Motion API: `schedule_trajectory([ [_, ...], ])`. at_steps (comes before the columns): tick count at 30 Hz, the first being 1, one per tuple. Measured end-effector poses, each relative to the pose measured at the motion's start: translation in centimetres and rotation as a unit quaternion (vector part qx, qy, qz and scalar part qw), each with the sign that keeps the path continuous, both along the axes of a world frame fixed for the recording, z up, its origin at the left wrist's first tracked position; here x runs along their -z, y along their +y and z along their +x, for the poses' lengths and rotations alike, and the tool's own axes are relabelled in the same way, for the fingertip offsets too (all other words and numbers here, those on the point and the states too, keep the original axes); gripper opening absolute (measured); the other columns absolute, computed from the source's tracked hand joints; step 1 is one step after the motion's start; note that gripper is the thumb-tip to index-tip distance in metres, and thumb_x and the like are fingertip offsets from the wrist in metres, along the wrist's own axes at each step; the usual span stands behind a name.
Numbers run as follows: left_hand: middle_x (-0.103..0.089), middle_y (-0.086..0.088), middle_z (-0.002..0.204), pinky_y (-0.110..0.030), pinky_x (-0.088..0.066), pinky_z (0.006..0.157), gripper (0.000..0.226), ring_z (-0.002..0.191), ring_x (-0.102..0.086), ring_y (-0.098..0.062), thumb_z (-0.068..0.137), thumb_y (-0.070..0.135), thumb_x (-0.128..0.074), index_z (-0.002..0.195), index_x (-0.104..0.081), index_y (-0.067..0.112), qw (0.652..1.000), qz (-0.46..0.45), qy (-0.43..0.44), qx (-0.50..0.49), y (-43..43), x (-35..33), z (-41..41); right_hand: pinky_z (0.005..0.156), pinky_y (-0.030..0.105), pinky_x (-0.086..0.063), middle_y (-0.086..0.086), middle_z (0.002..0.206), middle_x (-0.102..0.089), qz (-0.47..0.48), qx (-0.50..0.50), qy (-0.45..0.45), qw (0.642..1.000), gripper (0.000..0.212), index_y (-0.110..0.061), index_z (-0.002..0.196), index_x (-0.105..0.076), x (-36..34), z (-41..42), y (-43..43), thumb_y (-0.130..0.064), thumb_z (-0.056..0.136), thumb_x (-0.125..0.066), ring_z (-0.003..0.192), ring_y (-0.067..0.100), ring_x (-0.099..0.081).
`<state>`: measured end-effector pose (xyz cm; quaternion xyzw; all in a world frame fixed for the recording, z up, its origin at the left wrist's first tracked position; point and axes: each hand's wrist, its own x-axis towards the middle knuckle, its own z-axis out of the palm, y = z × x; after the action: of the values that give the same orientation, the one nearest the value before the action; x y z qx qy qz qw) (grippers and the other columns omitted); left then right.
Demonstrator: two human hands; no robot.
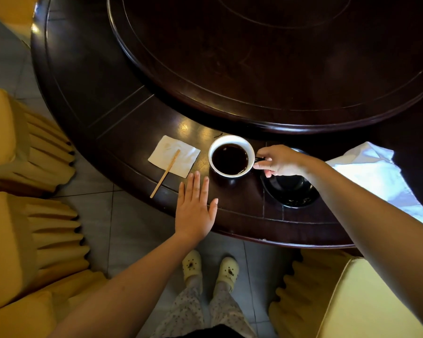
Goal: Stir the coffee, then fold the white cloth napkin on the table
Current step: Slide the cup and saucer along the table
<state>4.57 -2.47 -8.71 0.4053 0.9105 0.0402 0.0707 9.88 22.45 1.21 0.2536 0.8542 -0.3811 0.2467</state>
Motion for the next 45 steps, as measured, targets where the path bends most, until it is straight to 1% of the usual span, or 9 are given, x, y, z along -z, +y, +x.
schedule_trajectory([
  [5, -0.024, -0.016, 0.153, -0.045, -0.013, 0.114, 0.064, 0.143, -0.018, -0.028, 0.093, 0.047, -0.022, 0.145, -0.027, 0.010, 1.000, 0.002, 0.002, -0.003, 0.0, 0.0, 0.0, 0.055, 0.018, -0.037, -0.001, 0.060, -0.058, 0.002, 0.004, 0.054, 0.999, 0.014, -0.011, 0.096, -0.058, -0.1, 0.3, 0.0, -0.024, 0.093, -0.054, 0.055, 0.005, -0.051],
  [8, -0.024, -0.016, 0.153, -0.045, -0.014, 0.114, 0.064, 0.143, -0.017, -0.028, 0.093, 0.047, -0.022, 0.146, -0.027, 0.010, 1.000, 0.000, 0.004, -0.002, -0.1, 0.1, 0.0, 0.058, 0.019, -0.037, 0.000, 0.063, -0.058, 0.006, -0.011, 0.082, 0.997, 0.005, -0.026, 0.098, -0.054, -0.4, 0.4, 0.2, -0.024, 0.095, -0.052, 0.059, 0.005, -0.053],
  [13, -0.024, -0.016, 0.153, -0.046, -0.014, 0.114, 0.064, 0.143, -0.017, -0.028, 0.093, 0.047, -0.022, 0.146, -0.027, 0.010, 1.000, 0.001, -0.001, -0.004, -0.1, 0.3, -0.1, 0.053, 0.008, -0.039, 0.002, 0.063, -0.058, 0.003, 0.006, 0.121, 0.993, 0.026, -0.046, 0.083, -0.047, -1.1, 1.6, 1.2, -0.024, 0.095, -0.051, 0.048, -0.004, -0.052],
  [20, -0.017, -0.015, 0.155, -0.042, -0.005, 0.117, 0.065, 0.144, -0.009, -0.026, 0.093, 0.047, -0.020, 0.147, -0.021, 0.010, 1.000, 0.002, -0.003, -0.001, -0.1, 0.2, -0.1, 0.042, 0.009, -0.035, 0.003, 0.056, -0.055, -0.021, 0.070, 0.144, 0.987, 0.014, -0.027, 0.081, -0.053, -2.3, 5.1, 3.7, -0.020, 0.094, -0.053, 0.034, 0.001, -0.042],
  [28, -0.014, -0.013, 0.155, -0.039, 0.000, 0.116, 0.066, 0.143, -0.005, -0.022, 0.092, 0.048, -0.017, 0.146, -0.020, 0.010, 1.000, 0.001, -0.003, -0.007, 0.0, 0.1, -0.1, 0.048, 0.028, -0.036, -0.002, 0.051, -0.052, -0.061, 0.122, 0.148, 0.980, 0.013, -0.025, 0.083, -0.057, -2.6, 10.3, 5.9, -0.016, 0.093, -0.055, 0.040, 0.007, -0.040],
  [32, -0.010, -0.012, 0.156, -0.040, 0.000, 0.116, 0.067, 0.143, -0.002, -0.021, 0.091, 0.049, -0.015, 0.147, -0.018, 0.011, 1.000, 0.010, -0.008, -0.008, 0.0, 0.3, 0.0, 0.049, 0.020, -0.036, 0.000, 0.055, -0.054, -0.049, 0.133, 0.136, 0.981, 0.013, -0.024, 0.081, -0.056, -2.5, 12.3, 6.0, -0.021, 0.093, -0.054, 0.049, 0.014, -0.042],
  [37, -0.015, -0.014, 0.155, -0.038, 0.002, 0.114, 0.067, 0.143, -0.007, -0.023, 0.092, 0.048, -0.016, 0.146, -0.021, 0.009, 1.000, 0.007, -0.002, -0.007, 0.0, 0.2, -0.1, 0.052, 0.021, -0.036, 0.003, 0.059, -0.056, -0.028, 0.145, 0.116, 0.982, 0.014, -0.012, 0.095, -0.059, -1.9, 13.8, 6.2, -0.025, 0.094, -0.053, 0.046, 0.010, -0.043],
  [41, -0.016, -0.014, 0.154, -0.038, 0.001, 0.114, 0.068, 0.143, -0.009, -0.023, 0.093, 0.051, -0.012, 0.145, -0.022, 0.009, 1.000, 0.006, 0.001, -0.008, 0.0, 0.2, -0.1, 0.048, 0.014, -0.037, 0.002, 0.060, -0.056, -0.027, 0.151, 0.114, 0.982, 0.020, -0.012, 0.109, -0.059, -1.4, 14.4, 6.0, -0.024, 0.095, -0.051, 0.041, -0.001, -0.045],
  [45, -0.013, -0.013, 0.155, -0.037, 0.004, 0.115, 0.068, 0.143, -0.004, -0.022, 0.092, 0.051, -0.011, 0.146, -0.017, 0.009, 1.000, 0.009, 0.005, -0.008, 0.0, 0.4, 0.0, 0.048, 0.011, -0.038, 0.003, 0.062, -0.056, -0.034, 0.151, 0.106, 0.982, 0.022, -0.012, 0.111, -0.057, -0.8, 14.6, 5.8, -0.025, 0.095, -0.050, 0.040, -0.001, -0.044],
])
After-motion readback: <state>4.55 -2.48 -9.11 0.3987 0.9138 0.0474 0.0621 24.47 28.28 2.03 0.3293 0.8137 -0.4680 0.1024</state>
